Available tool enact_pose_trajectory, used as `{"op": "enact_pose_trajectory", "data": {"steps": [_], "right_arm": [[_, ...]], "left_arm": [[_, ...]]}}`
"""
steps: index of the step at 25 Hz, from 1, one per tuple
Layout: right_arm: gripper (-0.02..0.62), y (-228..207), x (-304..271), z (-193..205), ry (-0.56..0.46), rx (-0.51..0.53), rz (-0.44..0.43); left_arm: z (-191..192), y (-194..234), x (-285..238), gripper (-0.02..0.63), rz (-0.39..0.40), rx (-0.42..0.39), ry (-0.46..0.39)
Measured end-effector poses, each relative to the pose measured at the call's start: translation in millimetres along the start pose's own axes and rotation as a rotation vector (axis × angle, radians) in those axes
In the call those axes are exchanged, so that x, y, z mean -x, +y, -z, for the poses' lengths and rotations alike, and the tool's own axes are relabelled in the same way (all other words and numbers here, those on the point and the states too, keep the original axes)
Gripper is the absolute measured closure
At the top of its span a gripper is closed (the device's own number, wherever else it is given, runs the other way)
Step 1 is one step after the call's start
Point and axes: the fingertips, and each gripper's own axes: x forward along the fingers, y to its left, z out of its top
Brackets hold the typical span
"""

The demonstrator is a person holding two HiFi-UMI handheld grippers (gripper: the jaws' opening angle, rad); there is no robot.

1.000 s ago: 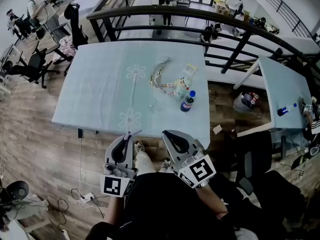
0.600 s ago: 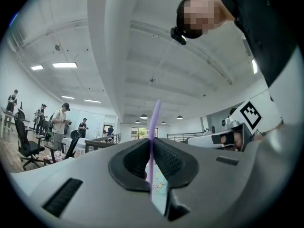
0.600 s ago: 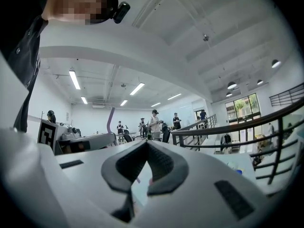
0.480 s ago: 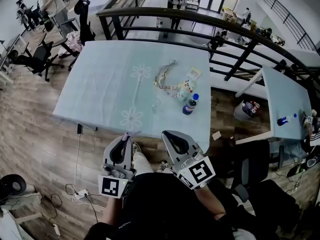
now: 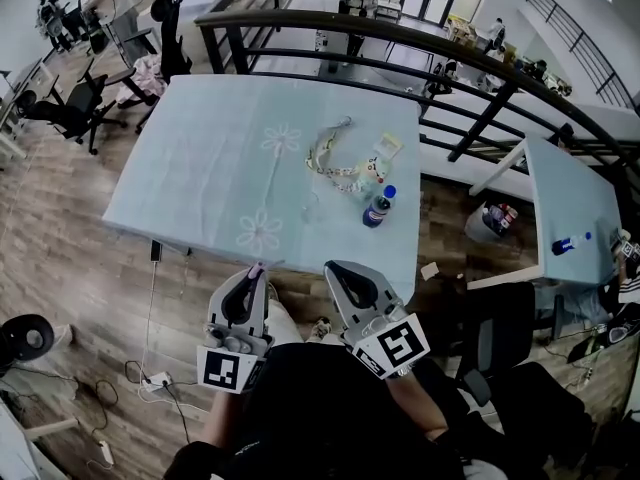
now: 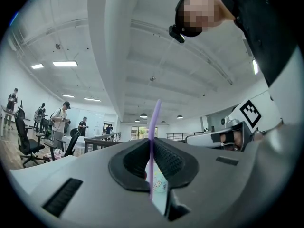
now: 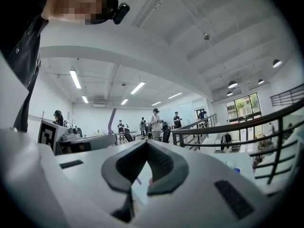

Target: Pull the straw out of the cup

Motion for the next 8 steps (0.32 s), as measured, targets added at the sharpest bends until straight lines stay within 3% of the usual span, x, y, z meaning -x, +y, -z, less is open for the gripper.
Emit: {"op": "enact_pose_trajectory", "data": {"steps": [8], "right_arm": [[0.588,-4.7,-0.3,-1.7,-0.004,0.001,0.008]], "left_arm": [[-2.8,0.0,-7.8,0.575,0.011,-0.006,-0.010]]}}
